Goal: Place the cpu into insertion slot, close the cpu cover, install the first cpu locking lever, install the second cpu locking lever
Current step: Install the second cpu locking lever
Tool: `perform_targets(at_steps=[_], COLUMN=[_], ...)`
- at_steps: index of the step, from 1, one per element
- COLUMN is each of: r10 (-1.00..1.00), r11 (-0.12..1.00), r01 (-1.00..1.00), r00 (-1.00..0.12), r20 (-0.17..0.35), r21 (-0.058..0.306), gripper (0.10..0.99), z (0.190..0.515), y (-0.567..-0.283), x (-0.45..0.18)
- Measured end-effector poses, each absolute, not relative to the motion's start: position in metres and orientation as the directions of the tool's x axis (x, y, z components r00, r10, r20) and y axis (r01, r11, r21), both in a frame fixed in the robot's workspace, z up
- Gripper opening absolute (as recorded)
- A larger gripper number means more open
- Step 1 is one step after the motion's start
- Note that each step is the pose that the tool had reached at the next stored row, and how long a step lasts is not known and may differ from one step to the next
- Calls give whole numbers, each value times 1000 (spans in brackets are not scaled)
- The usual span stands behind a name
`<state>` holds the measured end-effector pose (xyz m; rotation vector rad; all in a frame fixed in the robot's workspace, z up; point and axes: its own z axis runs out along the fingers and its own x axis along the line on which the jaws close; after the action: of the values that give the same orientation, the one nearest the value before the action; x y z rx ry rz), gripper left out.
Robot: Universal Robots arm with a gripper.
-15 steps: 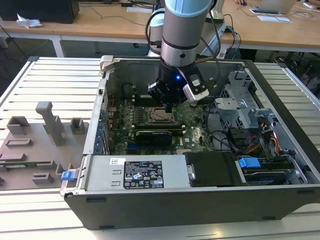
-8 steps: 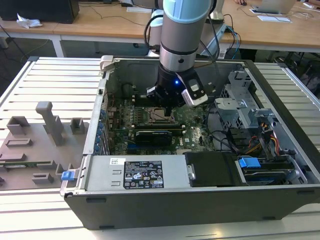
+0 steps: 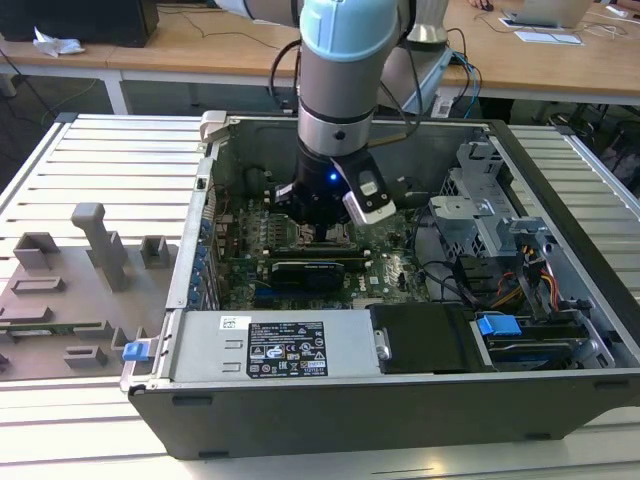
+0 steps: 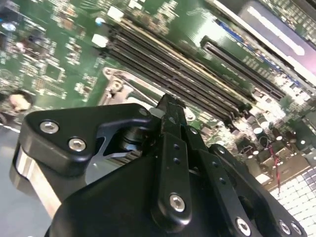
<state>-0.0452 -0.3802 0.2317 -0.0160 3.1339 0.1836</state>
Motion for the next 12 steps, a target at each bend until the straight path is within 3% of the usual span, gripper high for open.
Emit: perform_targets(at_steps=[12], r10=[-39], r11=[991], r01=[-39], r00=[-999], r20=[-3], r21=[130], gripper=[106], z=[209], y=[-380], x=[-70])
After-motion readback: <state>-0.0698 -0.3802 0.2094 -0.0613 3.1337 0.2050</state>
